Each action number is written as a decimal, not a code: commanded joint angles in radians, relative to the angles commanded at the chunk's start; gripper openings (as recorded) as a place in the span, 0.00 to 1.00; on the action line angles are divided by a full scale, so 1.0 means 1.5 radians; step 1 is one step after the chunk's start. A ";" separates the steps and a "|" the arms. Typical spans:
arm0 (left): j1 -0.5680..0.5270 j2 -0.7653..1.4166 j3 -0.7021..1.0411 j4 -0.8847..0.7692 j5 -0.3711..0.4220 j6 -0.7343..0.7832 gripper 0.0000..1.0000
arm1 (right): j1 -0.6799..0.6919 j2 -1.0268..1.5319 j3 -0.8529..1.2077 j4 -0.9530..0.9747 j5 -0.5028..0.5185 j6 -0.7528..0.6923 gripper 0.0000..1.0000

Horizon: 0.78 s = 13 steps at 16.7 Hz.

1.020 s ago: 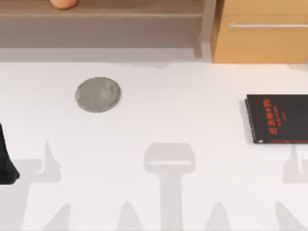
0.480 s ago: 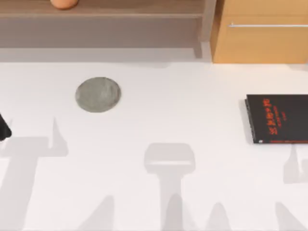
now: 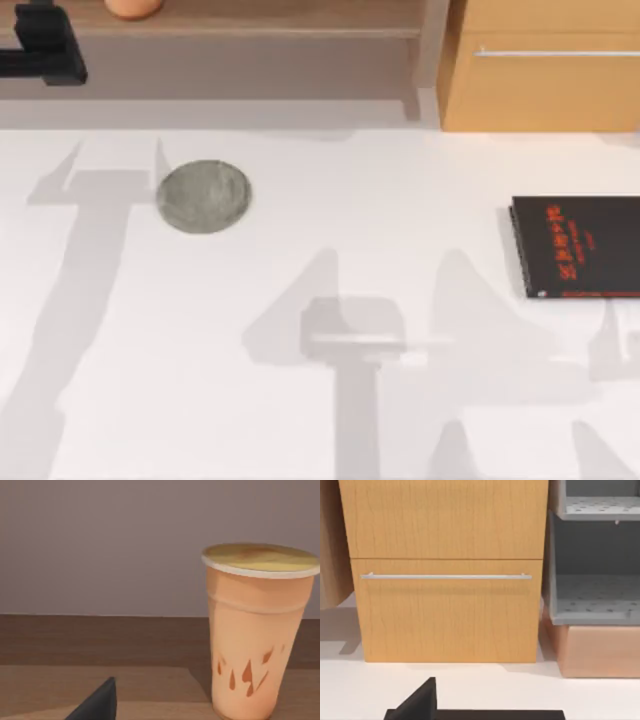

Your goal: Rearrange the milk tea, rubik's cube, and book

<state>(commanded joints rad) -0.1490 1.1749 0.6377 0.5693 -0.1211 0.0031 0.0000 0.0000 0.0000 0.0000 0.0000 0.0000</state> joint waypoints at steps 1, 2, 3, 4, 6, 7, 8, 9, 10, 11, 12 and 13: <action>-0.008 0.065 0.033 0.029 -0.006 0.000 1.00 | 0.000 0.000 0.000 0.000 0.000 0.000 1.00; -0.015 0.128 0.064 0.057 -0.012 0.000 1.00 | 0.000 0.000 0.000 0.000 0.000 0.000 1.00; -0.022 0.186 0.093 0.083 -0.017 0.001 1.00 | 0.000 0.000 0.000 0.000 0.000 0.000 1.00; -0.029 0.240 0.120 0.107 -0.022 0.001 1.00 | 0.000 0.000 0.000 0.000 0.000 0.000 1.00; -0.040 0.331 0.166 0.148 -0.031 0.001 1.00 | 0.000 0.000 0.000 0.000 0.000 0.000 1.00; -0.044 0.365 0.184 0.164 -0.034 0.001 1.00 | 0.000 0.000 0.000 0.000 0.000 0.000 1.00; -0.048 0.393 0.199 0.177 -0.037 0.002 1.00 | 0.000 0.000 0.000 0.000 0.000 0.000 1.00; -0.050 0.414 0.210 0.187 -0.039 0.002 1.00 | 0.000 0.000 0.000 0.000 0.000 0.000 1.00; -0.052 0.427 0.217 0.194 -0.040 0.002 1.00 | 0.000 0.000 0.000 0.000 0.000 0.000 1.00; -0.053 0.433 0.221 0.197 -0.041 0.002 1.00 | 0.000 0.000 0.000 0.000 0.000 0.000 1.00; -0.053 0.433 0.221 0.197 -0.041 0.002 1.00 | 0.000 0.000 0.000 0.000 0.000 0.000 1.00; -0.053 0.433 0.221 0.197 -0.041 0.002 1.00 | 0.000 0.000 0.000 0.000 0.000 0.000 1.00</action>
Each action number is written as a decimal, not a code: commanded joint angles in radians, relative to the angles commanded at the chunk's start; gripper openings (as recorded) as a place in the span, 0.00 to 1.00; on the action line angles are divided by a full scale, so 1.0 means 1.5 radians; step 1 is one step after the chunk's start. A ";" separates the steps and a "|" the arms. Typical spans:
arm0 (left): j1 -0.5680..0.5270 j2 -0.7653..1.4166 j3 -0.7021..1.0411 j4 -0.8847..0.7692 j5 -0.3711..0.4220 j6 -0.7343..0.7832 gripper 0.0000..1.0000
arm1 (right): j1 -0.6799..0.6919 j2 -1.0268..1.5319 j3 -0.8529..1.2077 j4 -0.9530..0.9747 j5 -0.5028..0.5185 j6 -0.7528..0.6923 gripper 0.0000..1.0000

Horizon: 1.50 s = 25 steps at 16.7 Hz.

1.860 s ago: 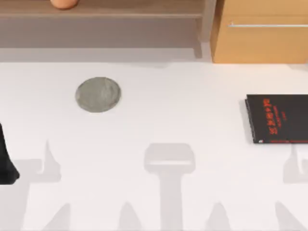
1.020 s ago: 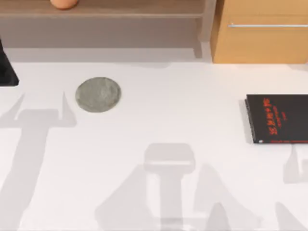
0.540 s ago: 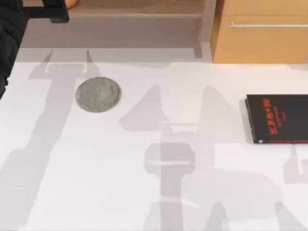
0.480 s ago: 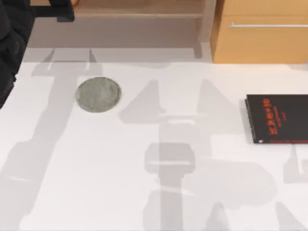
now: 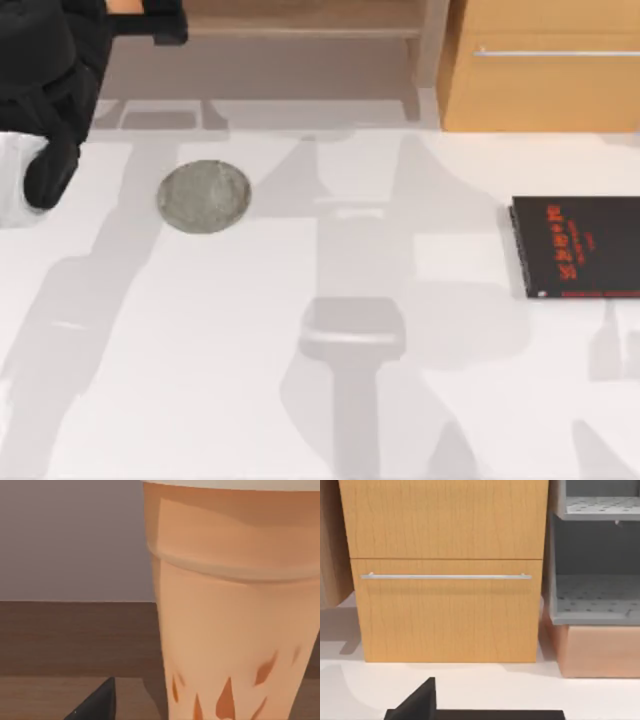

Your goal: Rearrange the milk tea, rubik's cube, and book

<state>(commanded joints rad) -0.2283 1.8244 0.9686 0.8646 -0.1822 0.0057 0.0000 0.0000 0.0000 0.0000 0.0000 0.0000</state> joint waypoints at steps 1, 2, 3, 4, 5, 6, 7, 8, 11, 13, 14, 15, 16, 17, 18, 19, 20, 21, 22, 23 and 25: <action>0.000 0.000 0.000 0.000 0.000 0.000 1.00 | 0.000 0.000 0.000 0.000 0.000 0.000 1.00; 0.003 -0.002 -0.003 -0.002 0.001 0.000 1.00 | 0.000 0.000 0.000 0.000 0.000 0.000 1.00; 0.003 0.000 -0.001 -0.002 0.001 0.000 1.00 | 0.000 0.000 0.000 0.000 0.000 0.000 1.00; 0.004 0.006 0.008 -0.004 0.002 0.000 1.00 | 0.000 0.000 0.000 0.000 0.000 0.000 1.00; 0.004 0.018 0.024 -0.008 0.004 0.000 1.00 | 0.000 0.000 0.000 0.000 0.000 0.000 1.00; 0.005 0.033 0.045 -0.014 0.006 0.000 1.00 | 0.000 0.000 0.000 0.000 0.000 0.000 1.00; 0.007 0.051 0.071 -0.021 0.008 0.000 1.00 | 0.000 0.000 0.000 0.000 0.000 0.000 1.00; 0.009 0.070 0.099 -0.029 0.010 0.000 1.00 | 0.000 0.000 0.000 0.000 0.000 0.000 1.00; 0.016 0.128 0.186 -0.057 0.018 -0.001 1.00 | 0.000 0.000 0.000 0.000 0.000 0.000 1.00; 0.020 0.158 0.231 -0.073 0.022 -0.001 1.00 | 0.000 0.000 0.000 0.000 0.000 0.000 1.00; 0.021 0.167 0.244 -0.078 0.023 -0.001 1.00 | 0.000 0.000 0.000 0.000 0.000 0.000 1.00; 0.021 0.171 0.251 -0.080 0.024 -0.001 1.00 | 0.000 0.000 0.000 0.000 0.000 0.000 1.00; 0.021 0.171 0.251 -0.080 0.024 -0.001 1.00 | 0.000 0.000 0.000 0.000 0.000 0.000 1.00; 0.021 0.171 0.251 -0.080 0.024 -0.001 1.00 | 0.000 0.000 0.000 0.000 0.000 0.000 1.00; 0.021 0.171 0.251 -0.080 0.024 -0.001 1.00 | 0.000 0.000 0.000 0.000 0.000 0.000 1.00; 0.021 0.171 0.251 -0.080 0.024 -0.001 1.00 | 0.000 0.000 0.000 0.000 0.000 0.000 1.00; 0.021 0.171 0.251 -0.080 0.024 -0.001 0.92 | 0.000 0.000 0.000 0.000 0.000 0.000 1.00; 0.021 0.171 0.251 -0.080 0.024 -0.001 0.85 | 0.000 0.000 0.000 0.000 0.000 0.000 1.00; 0.021 0.171 0.251 -0.080 0.024 -0.001 0.77 | 0.000 0.000 0.000 0.000 0.000 0.000 1.00; 0.021 0.171 0.251 -0.080 0.024 -0.001 0.70 | 0.000 0.000 0.000 0.000 0.000 0.000 1.00; 0.021 0.171 0.251 -0.080 0.024 -0.001 0.55 | 0.000 0.000 0.000 0.000 0.000 0.000 1.00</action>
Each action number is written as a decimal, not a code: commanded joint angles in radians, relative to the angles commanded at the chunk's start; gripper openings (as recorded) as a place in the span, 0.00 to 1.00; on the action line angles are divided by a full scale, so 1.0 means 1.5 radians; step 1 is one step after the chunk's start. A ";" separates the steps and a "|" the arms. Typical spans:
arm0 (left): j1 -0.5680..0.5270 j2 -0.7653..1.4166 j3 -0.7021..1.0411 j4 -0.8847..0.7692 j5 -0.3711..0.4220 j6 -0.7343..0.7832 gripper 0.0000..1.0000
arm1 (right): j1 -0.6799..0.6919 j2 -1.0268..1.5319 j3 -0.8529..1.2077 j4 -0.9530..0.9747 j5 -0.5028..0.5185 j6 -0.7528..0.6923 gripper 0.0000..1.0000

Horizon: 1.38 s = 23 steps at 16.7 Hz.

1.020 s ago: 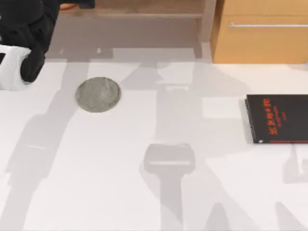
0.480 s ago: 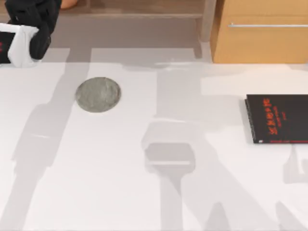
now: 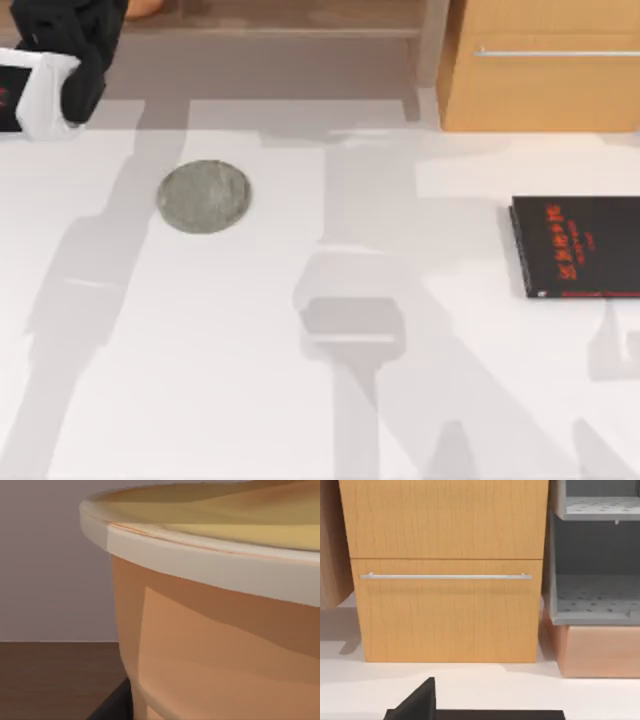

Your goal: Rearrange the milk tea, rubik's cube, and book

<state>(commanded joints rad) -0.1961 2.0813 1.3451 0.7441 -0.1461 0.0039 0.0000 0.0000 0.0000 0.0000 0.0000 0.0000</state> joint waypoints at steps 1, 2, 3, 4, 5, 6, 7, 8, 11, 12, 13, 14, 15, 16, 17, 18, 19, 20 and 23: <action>0.000 0.000 0.000 0.000 0.000 0.000 0.47 | 0.000 0.000 0.000 0.000 0.000 0.000 1.00; 0.000 0.000 0.000 0.000 0.000 0.000 0.40 | 0.000 0.000 0.000 0.000 0.000 0.000 1.00; 0.000 0.000 0.000 0.000 0.000 0.000 0.32 | 0.000 0.000 0.000 0.000 0.000 0.000 1.00; 0.000 0.000 0.000 0.000 0.000 0.000 0.25 | 0.000 0.000 0.000 0.000 0.000 0.000 1.00; 0.000 0.000 0.000 0.000 0.000 0.000 0.17 | 0.000 0.000 0.000 0.000 0.000 0.000 1.00; 0.000 0.000 0.000 0.000 0.000 0.000 0.10 | 0.000 0.000 0.000 0.000 0.000 0.000 1.00; 0.000 0.000 0.000 0.000 0.000 0.000 0.02 | 0.000 0.000 0.000 0.000 0.000 0.000 1.00; 0.000 0.000 0.000 0.000 0.000 0.000 0.00 | 0.000 0.000 0.000 0.000 0.000 0.000 1.00; 0.000 0.000 0.000 0.000 0.000 0.000 0.00 | 0.000 0.000 0.000 0.000 0.000 0.000 1.00; 0.000 0.000 0.000 0.000 0.000 0.000 0.00 | 0.000 0.000 0.000 0.000 0.000 0.000 1.00; 0.000 0.000 0.000 0.000 0.000 0.000 0.00 | 0.000 0.000 0.000 0.000 0.000 0.000 1.00; 0.000 0.000 0.000 0.000 0.000 0.000 0.00 | 0.000 0.000 0.000 0.000 0.000 0.000 1.00; 0.000 0.000 0.000 0.000 0.000 0.000 0.00 | 0.000 0.000 0.000 0.000 0.000 0.000 1.00; -0.002 -0.001 0.000 0.000 0.000 0.001 0.00 | 0.000 0.000 0.000 0.000 0.000 0.000 1.00; -0.002 -0.003 -0.002 0.001 -0.001 0.001 0.00 | 0.000 0.000 0.000 0.000 0.000 0.000 1.00; -0.002 -0.011 -0.010 0.006 -0.003 0.001 0.00 | 0.000 0.000 0.000 0.000 0.000 0.000 1.00; -0.002 -0.026 -0.024 0.012 -0.007 0.001 0.00 | 0.000 0.000 0.000 0.000 0.000 0.000 1.00; -0.003 -0.046 -0.046 0.018 -0.010 0.001 0.00 | 0.000 0.000 0.000 0.000 0.000 0.000 1.00; -0.012 -0.116 -0.147 0.033 -0.018 0.001 0.00 | 0.000 0.000 0.000 0.000 0.000 0.000 1.00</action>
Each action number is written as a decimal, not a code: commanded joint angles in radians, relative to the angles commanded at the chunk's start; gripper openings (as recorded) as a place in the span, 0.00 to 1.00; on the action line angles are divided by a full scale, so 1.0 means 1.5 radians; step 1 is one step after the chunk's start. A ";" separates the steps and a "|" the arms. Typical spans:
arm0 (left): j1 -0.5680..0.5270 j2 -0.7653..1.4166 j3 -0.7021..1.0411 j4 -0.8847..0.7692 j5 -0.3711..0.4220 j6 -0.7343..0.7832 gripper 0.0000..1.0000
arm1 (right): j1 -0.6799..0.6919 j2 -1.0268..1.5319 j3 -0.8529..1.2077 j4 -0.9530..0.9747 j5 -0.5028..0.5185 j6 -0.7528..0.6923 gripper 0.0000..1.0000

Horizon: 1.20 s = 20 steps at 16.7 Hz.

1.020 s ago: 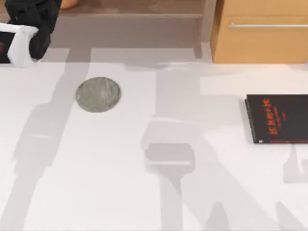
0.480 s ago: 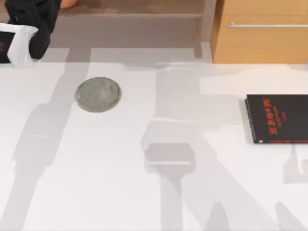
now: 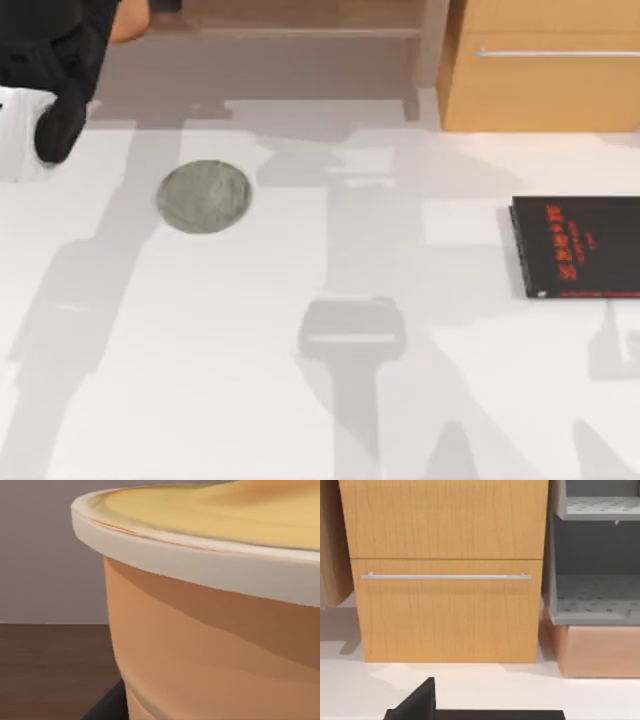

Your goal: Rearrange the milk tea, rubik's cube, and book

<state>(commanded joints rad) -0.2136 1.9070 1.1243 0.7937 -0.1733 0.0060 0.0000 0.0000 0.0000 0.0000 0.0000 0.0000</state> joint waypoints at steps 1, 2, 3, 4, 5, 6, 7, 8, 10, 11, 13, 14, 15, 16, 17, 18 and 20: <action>-0.004 -0.021 -0.032 0.006 -0.002 0.000 0.00 | 0.000 0.000 0.000 0.000 0.000 0.000 1.00; -0.008 -0.041 -0.057 0.011 -0.004 0.001 0.00 | 0.000 0.000 0.000 0.000 0.000 0.000 1.00; -0.011 -0.058 -0.075 0.015 -0.006 0.001 0.00 | 0.000 0.000 0.000 0.000 0.000 0.000 1.00; -0.013 -0.068 -0.087 0.017 -0.007 0.001 0.00 | 0.000 0.000 0.000 0.000 0.000 0.000 1.00; -0.013 -0.072 -0.091 0.018 -0.008 0.001 0.00 | 0.000 0.000 0.000 0.000 0.000 0.000 1.00; -0.013 -0.072 -0.091 0.018 -0.008 0.001 0.00 | 0.000 0.000 0.000 0.000 0.000 0.000 1.00; -0.013 -0.072 -0.091 0.018 -0.008 0.001 0.00 | 0.000 0.000 0.000 0.000 0.000 0.000 1.00; -0.010 -0.068 -0.089 0.017 -0.007 0.002 0.00 | 0.000 0.000 0.000 0.000 0.000 0.000 1.00; -0.016 -0.072 -0.094 0.027 -0.012 0.002 0.00 | 0.000 0.000 0.000 0.000 0.000 0.000 1.00; -0.024 -0.073 -0.101 0.041 -0.020 0.002 0.00 | 0.000 0.000 0.000 0.000 0.000 0.000 1.00; -0.049 -0.069 -0.124 0.091 -0.044 0.002 0.00 | 0.000 0.000 0.000 0.000 0.000 0.000 1.00; -0.063 -0.062 -0.138 0.122 -0.058 0.001 0.00 | 0.000 0.000 0.000 0.000 0.000 0.000 1.00; -0.078 -0.053 -0.153 0.152 -0.072 0.001 0.00 | 0.000 0.000 0.000 0.000 0.000 0.000 1.00; -0.092 -0.041 -0.169 0.183 -0.085 0.000 0.00 | 0.000 0.000 0.000 0.000 0.000 0.000 1.00; -0.106 -0.026 -0.183 0.213 -0.097 0.000 0.00 | 0.000 0.000 0.000 0.000 0.000 0.000 1.00; -0.118 -0.008 -0.196 0.241 -0.108 0.000 0.00 | 0.000 0.000 0.000 0.000 0.000 0.000 1.00; -0.136 0.032 -0.218 0.292 -0.125 0.000 0.00 | 0.000 0.000 0.000 0.000 0.000 0.000 1.00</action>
<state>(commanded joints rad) -0.4172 1.9547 0.7977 1.2318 -0.3610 0.0056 0.0000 0.0000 0.0000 0.0000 0.0000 0.0000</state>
